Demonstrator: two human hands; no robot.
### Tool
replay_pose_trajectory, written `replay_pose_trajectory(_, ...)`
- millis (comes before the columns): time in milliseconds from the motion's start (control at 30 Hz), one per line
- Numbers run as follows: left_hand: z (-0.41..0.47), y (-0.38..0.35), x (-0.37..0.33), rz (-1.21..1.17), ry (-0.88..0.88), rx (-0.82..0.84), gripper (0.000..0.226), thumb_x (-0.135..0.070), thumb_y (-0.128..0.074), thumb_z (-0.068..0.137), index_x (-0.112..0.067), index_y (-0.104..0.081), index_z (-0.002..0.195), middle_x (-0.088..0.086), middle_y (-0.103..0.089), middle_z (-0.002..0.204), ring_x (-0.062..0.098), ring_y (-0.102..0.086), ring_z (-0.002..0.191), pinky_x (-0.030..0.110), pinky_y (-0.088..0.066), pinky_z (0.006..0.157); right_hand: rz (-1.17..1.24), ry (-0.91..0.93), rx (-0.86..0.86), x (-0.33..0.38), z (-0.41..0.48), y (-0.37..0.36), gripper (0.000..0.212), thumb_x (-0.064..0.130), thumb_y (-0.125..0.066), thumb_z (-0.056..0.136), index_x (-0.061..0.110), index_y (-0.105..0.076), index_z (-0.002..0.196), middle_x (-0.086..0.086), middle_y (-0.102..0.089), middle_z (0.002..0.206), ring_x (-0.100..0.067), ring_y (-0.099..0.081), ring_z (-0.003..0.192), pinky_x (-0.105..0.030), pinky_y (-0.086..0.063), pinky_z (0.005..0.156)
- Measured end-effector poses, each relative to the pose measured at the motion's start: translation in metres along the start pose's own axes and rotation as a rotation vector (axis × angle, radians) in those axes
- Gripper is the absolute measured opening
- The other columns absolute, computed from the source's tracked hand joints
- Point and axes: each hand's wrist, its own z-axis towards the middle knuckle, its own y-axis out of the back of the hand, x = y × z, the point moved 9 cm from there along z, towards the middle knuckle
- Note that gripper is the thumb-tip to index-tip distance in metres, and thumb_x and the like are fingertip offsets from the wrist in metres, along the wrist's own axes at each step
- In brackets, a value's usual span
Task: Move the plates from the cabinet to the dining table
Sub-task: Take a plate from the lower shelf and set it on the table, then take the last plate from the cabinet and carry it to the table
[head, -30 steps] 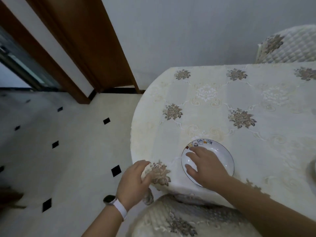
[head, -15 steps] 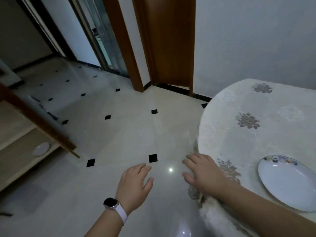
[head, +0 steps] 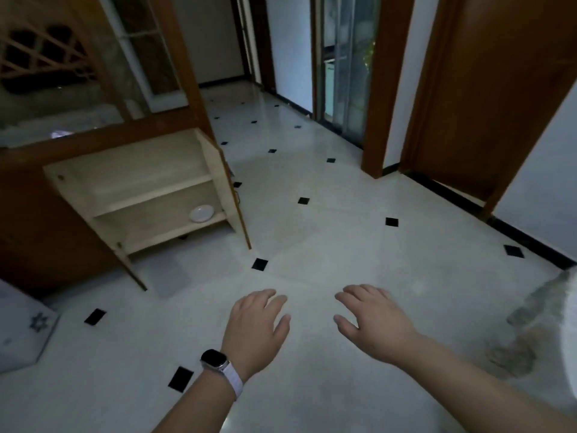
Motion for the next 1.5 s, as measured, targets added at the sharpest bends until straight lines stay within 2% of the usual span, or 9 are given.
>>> replay_pose_trajectory(200, 0.0, 0.025, 0.075, 0.043, 0.137, -0.077, 0.04, -0.044, -0.049, 0.086, -0.022, -0.069, 0.112, 0.001, -0.068, 0.111, 0.022, -0.062, 0.103, 0.039, -0.047, 0.088, -0.004, 0.148, 0.058, 0.056, 0.077, -0.01, 0.063, 0.06, -0.025, 0.086, 0.026, -0.058, 0.127, 0.007, -0.059, 0.126, -0.02, -0.052, 0.119, -0.036, -0.035, 0.101)
replay_pose_trajectory(467, 0.046, 0.016, 0.16, 0.111, 0.316, -0.008, 0.045, -0.048, -0.043, 0.088, -0.023, -0.066, 0.117, 0.0, -0.068, 0.115, 0.021, -0.062, 0.106, 0.04, -0.048, 0.091, 0.033, 0.282, 0.128, 0.083, 0.193, -0.044, 0.066, 0.061, -0.018, 0.085, 0.028, -0.052, 0.131, 0.01, -0.055, 0.129, -0.016, -0.047, 0.122, -0.033, -0.031, 0.103)
replay_pose_trajectory(633, 0.115, 0.004, 0.203, 0.146, 0.384, 0.004, 0.045, -0.047, -0.043, 0.088, -0.023, -0.066, 0.117, 0.001, -0.068, 0.114, 0.022, -0.063, 0.104, 0.04, -0.047, 0.091, 0.047, 0.34, 0.185, 0.078, 0.283, -0.065, 0.053, 0.056, -0.031, 0.093, 0.028, -0.049, 0.134, 0.009, -0.053, 0.133, -0.016, -0.044, 0.125, -0.033, -0.029, 0.105)
replay_pose_trajectory(767, 0.172, 0.001, 0.228, 0.171, 0.422, -0.007, 0.044, -0.047, -0.044, 0.089, -0.023, -0.065, 0.119, 0.0, -0.067, 0.116, 0.022, -0.062, 0.106, 0.038, -0.044, 0.093, 0.083, 0.402, 0.217, 0.076, 0.353, -0.062, 0.061, 0.057, -0.025, 0.089, 0.026, -0.05, 0.135, 0.006, -0.054, 0.133, -0.018, -0.046, 0.124, -0.036, -0.031, 0.105)
replay_pose_trajectory(900, 0.212, 0.004, 0.256, 0.183, 0.478, -0.015, 0.044, -0.048, -0.044, 0.09, -0.023, -0.063, 0.121, 0.001, -0.065, 0.119, 0.023, -0.06, 0.108, 0.039, -0.043, 0.093, 0.102, 0.471, 0.205, 0.082, 0.426, -0.055, 0.053, 0.055, -0.031, 0.093, 0.027, -0.049, 0.134, 0.006, -0.054, 0.133, -0.017, -0.046, 0.123, -0.037, -0.033, 0.106)
replay_pose_trajectory(1233, 0.248, 0.03, 0.33, 0.221, 0.608, -0.058, 0.047, -0.046, -0.042, 0.09, -0.022, -0.059, 0.127, 0.001, -0.065, 0.12, 0.024, -0.059, 0.108, 0.041, -0.044, 0.093, 0.142, 0.564, 0.217, 0.131, 0.526, -0.062, 0.051, 0.051, -0.036, 0.096, 0.024, -0.047, 0.138, 0.004, -0.051, 0.138, -0.017, -0.044, 0.126, -0.038, -0.033, 0.105)
replay_pose_trajectory(1500, 0.258, 0.022, 0.431, 0.189, 0.671, -0.047, 0.047, -0.047, -0.044, 0.089, -0.024, -0.059, 0.126, 0.0, -0.064, 0.121, 0.024, -0.059, 0.109, 0.042, -0.045, 0.093, 0.109, 0.572, 0.25, 0.193, 0.602, -0.098, 0.052, 0.053, -0.036, 0.097, 0.026, -0.045, 0.14, 0.005, -0.05, 0.14, -0.018, -0.043, 0.127, -0.037, -0.032, 0.106)
